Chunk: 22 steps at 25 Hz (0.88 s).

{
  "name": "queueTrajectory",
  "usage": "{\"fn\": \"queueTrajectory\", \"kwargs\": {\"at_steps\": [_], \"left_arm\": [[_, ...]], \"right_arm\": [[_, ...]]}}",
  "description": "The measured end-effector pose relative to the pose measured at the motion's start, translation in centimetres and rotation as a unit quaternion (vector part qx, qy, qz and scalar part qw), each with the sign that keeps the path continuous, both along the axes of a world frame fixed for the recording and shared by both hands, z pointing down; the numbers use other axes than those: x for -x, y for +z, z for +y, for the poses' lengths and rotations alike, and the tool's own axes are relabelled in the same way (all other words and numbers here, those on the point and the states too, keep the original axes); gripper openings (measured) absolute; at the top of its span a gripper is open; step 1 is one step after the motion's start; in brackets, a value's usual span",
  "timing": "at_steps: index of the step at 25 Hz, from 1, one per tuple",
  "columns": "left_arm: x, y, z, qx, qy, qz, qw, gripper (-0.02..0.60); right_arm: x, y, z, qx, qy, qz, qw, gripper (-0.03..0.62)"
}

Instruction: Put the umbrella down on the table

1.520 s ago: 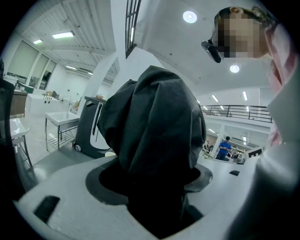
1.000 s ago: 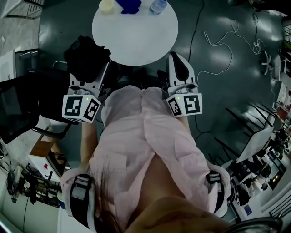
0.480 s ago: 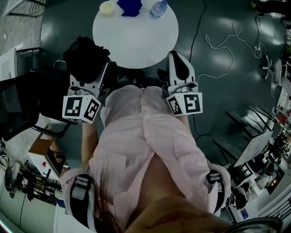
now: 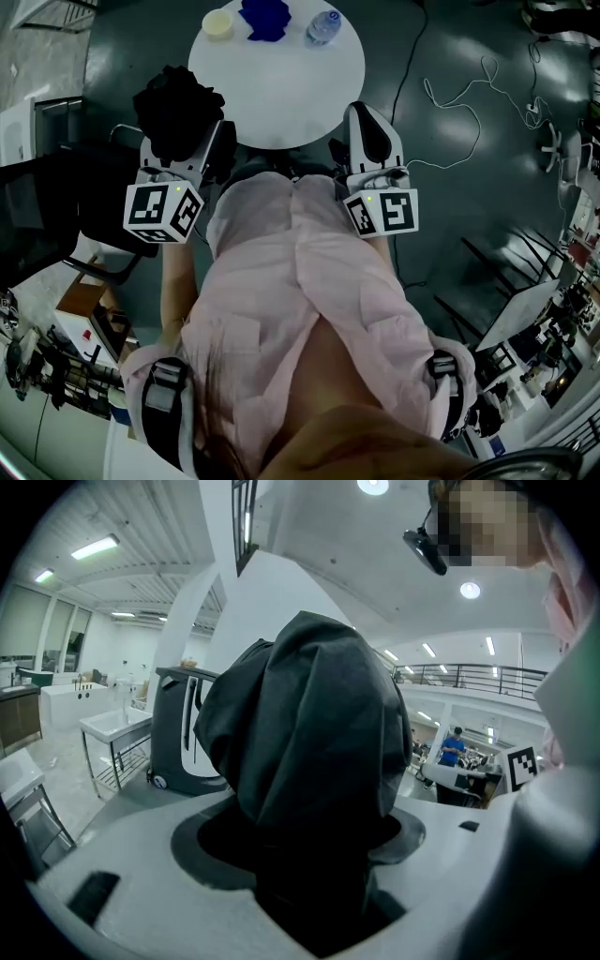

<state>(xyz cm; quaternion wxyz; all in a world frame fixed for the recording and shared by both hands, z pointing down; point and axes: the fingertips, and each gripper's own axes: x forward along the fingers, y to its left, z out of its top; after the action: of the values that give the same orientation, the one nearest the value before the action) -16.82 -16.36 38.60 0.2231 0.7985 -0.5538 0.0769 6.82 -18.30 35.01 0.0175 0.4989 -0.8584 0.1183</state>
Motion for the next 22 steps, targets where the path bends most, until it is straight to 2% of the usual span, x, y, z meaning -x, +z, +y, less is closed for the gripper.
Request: {"fn": "queueTrajectory", "kwargs": {"at_steps": [5,10,13,17,22], "left_arm": [[-0.9,3.5,-3.0,0.042,0.051,-0.028,0.9974,0.319],[-3.4,10.4,-6.6,0.114,0.106,-0.026,0.9875,0.319],[-4.9,14.9,-8.0,0.156,0.142,-0.054,0.9760,0.319],[-6.8,20.4,-8.8,0.207,0.190,-0.091,0.9554,0.319],[-8.1,25.8,-9.2,0.266,0.218,-0.112,0.9321,0.319]], "right_arm": [[-0.4,0.2,-0.8,0.005,0.015,0.000,1.000,0.034],[-0.8,0.8,-1.8,0.014,0.028,0.002,1.000,0.034],[-1.3,1.1,-2.4,0.023,0.040,0.001,0.999,0.034],[-1.7,1.6,-3.1,0.035,0.052,0.003,0.998,0.034],[-1.7,2.4,-3.6,0.047,0.058,0.004,0.997,0.034]]}}
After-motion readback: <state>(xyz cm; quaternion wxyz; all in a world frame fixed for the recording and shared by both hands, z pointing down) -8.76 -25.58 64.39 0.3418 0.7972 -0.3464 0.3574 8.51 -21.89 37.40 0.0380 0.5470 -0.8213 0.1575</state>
